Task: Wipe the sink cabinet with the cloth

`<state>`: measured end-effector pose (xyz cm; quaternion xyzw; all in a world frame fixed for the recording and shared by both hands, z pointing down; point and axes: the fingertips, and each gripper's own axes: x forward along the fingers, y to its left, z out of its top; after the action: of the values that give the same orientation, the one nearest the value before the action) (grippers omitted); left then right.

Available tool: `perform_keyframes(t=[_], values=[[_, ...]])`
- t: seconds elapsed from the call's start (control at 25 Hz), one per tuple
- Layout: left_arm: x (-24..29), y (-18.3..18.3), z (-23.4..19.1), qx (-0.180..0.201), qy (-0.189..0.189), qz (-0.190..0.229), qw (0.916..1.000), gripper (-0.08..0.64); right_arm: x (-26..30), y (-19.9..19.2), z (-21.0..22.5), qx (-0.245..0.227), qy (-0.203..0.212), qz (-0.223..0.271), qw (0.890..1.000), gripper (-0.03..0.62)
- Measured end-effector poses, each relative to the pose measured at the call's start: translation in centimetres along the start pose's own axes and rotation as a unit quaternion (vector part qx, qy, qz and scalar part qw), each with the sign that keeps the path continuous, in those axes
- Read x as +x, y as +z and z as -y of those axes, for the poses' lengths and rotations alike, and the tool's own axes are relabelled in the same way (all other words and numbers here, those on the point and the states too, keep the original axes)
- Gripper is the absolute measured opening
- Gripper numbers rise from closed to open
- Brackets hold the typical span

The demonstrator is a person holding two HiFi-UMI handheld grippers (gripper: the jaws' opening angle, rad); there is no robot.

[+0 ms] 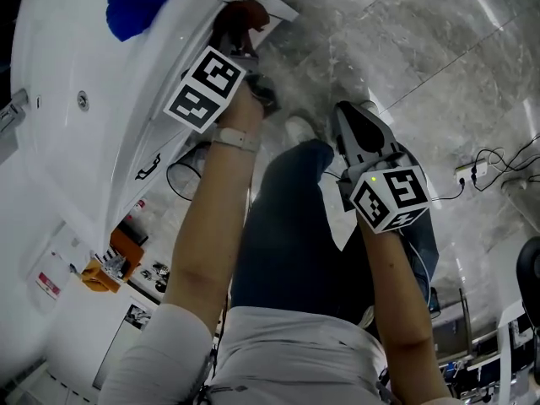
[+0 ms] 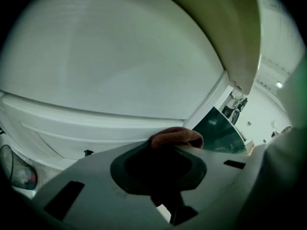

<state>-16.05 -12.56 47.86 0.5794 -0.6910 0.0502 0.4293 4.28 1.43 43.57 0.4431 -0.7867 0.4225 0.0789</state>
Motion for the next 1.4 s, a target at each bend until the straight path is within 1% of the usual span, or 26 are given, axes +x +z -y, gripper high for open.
perform_keyframes(t=[0.2, 0.32, 0.6, 0.76, 1.04, 1.12, 1.28, 1.4], values=[[-2.3, 1.6, 0.3, -0.018, -0.008, 0.021, 0.9996, 0.064, 0.6, -0.3, -1.2, -0.008, 0.014, -0.016, 1.0, 0.038], [-3.9, 2.5, -0.3, -0.033, -0.009, 0.036, 0.9987, 0.064, 1.1, -0.7, -1.9, -0.01, 0.019, -0.025, 0.999, 0.038], [-6.6, 2.9, -3.8, -0.053, 0.006, 0.053, 0.9972, 0.064, 3.0, -1.6, -4.4, -0.022, 0.046, -0.043, 0.998, 0.038], [-8.1, 2.7, -6.1, -0.058, 0.014, 0.056, 0.9967, 0.064, 3.9, -2.3, -5.8, -0.033, 0.06, -0.055, 0.996, 0.038], [-10.9, 2.7, -10.7, -0.076, 0.047, 0.072, 0.9934, 0.064, 5.0, -3.8, -7.9, -0.047, 0.079, -0.073, 0.993, 0.038], [-11.7, 2.7, -12.0, -0.075, 0.057, 0.077, 0.9926, 0.064, 5.3, -4.3, -8.5, -0.049, 0.086, -0.078, 0.992, 0.038], [-13.4, 2.7, -14.6, -0.059, 0.075, 0.085, 0.9918, 0.064, 5.9, -5.3, -10.0, -0.054, 0.099, -0.085, 0.99, 0.038], [-14.6, 2.7, -16.4, -0.062, 0.091, 0.092, 0.9896, 0.064, 6.1, -5.8, -10.8, -0.06, 0.105, -0.09, 0.989, 0.038]])
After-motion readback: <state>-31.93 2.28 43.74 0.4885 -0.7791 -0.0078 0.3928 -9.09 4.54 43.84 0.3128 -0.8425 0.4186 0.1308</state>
